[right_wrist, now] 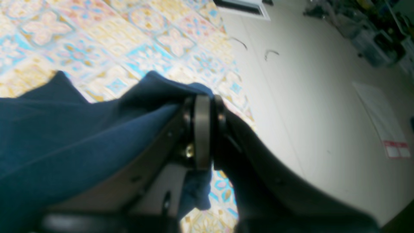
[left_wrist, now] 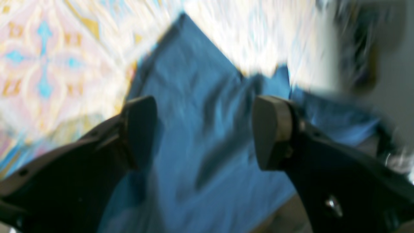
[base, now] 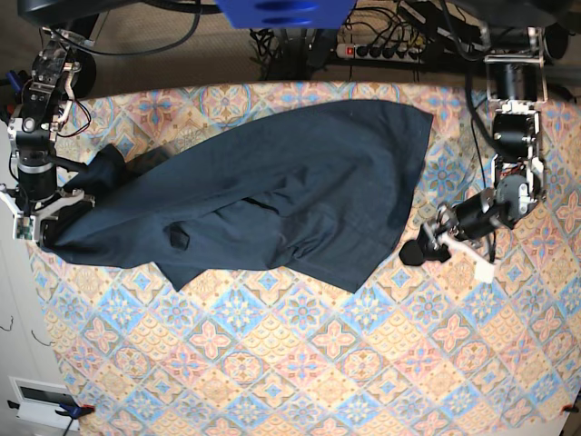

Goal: Layout the t-shirt on the table in an organized manner, then fold the t-shirt properly
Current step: 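Reach the left gripper to the shirt and grasp its opposite edge, then hold the shirt with both grippers and adjust the left grip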

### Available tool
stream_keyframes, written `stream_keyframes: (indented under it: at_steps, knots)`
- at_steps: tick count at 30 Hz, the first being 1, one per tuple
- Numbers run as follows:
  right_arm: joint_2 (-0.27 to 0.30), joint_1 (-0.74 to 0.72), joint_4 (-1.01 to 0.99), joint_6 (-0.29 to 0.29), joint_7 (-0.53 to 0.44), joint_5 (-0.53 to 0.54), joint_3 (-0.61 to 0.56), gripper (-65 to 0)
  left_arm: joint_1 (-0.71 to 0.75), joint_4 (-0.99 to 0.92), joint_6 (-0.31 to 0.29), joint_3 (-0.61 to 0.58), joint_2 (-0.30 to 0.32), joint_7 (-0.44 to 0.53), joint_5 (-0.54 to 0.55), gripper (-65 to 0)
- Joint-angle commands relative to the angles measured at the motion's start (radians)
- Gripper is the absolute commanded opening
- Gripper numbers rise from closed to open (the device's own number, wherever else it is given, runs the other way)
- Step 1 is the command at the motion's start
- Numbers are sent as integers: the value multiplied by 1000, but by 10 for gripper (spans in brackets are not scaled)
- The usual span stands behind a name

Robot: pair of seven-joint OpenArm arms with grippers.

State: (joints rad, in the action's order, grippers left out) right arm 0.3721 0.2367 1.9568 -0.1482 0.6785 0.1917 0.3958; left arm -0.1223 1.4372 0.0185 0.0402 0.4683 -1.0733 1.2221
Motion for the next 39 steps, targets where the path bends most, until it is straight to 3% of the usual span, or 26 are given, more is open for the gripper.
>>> stream_keyframes:
  at_steps: [1, 7, 11, 18, 21, 25, 39]
  knots:
    - [18, -9, 17, 6, -33, 1, 7, -646, -66, -36, -15, -27, -27, -2, 28, -194]
    - [18, -9, 17, 6, -33, 1, 5, -646, -199, -138, -15, -145, -171, 40, -199, -194]
    - [18, -9, 17, 6, -33, 1, 7, -646, -216, -141, -15, -196, -224, 61, -328, -194]
    - [18, -10, 17, 6, -33, 1, 7, -646, -158, -135, -15, -61, -220, 54, -336, -194]
    - [17, -9, 17, 6, -33, 1, 4, -646, -115, -86, -15, -27, -184, 52, -336, -194]
    - [17, -9, 17, 6, -33, 1, 2, -646, -73, -40, -15, -30, -164, 54, -338, -194]
    - [17, -12, 19, 6, -33, 1, 2, -646, -67, -98, -15, -26, -201, 61, -336, -194]
